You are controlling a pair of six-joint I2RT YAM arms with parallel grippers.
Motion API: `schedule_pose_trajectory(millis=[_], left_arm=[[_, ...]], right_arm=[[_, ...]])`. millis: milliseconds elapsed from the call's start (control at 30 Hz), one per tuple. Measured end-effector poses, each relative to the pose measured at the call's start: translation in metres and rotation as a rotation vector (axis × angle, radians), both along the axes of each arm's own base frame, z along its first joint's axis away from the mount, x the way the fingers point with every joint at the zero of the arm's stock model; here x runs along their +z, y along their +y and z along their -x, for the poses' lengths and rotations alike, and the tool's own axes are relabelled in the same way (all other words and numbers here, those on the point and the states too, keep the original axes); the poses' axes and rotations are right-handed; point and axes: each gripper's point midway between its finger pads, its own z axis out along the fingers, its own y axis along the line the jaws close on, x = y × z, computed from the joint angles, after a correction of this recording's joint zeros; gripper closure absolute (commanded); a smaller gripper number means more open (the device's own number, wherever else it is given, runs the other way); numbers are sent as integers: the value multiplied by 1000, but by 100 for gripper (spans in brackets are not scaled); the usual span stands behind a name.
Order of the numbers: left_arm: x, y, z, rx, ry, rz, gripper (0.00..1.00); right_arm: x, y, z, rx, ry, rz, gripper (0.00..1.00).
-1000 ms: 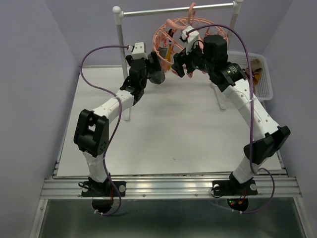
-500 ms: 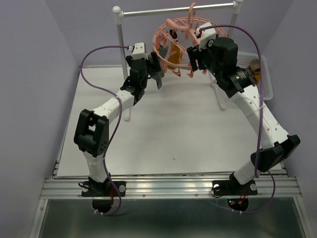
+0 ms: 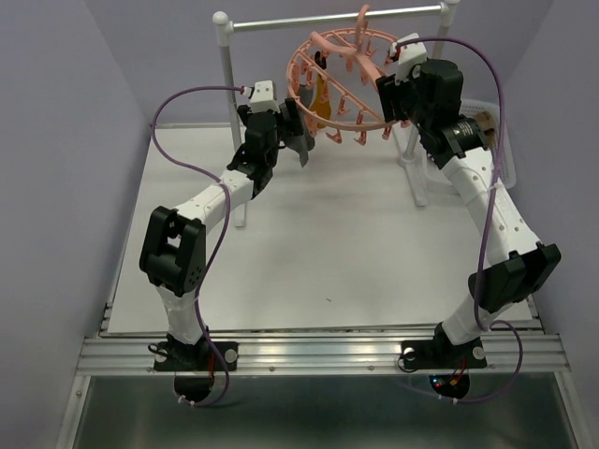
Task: Clip the socks to the hanger
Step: Rotate the hanger at the clothesline.
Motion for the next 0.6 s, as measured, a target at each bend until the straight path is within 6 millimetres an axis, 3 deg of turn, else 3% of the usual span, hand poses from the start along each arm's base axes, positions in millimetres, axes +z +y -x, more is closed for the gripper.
schedule_pose_trajectory(millis=[333,600], left_arm=[[0,2,-1,-1,-1,-14,1],[0,9,-4,1,-1,-16,1]], right_arm=[[-12,14,-1,104,42,-18,38],[-24,23,1,149,87,-33,60]])
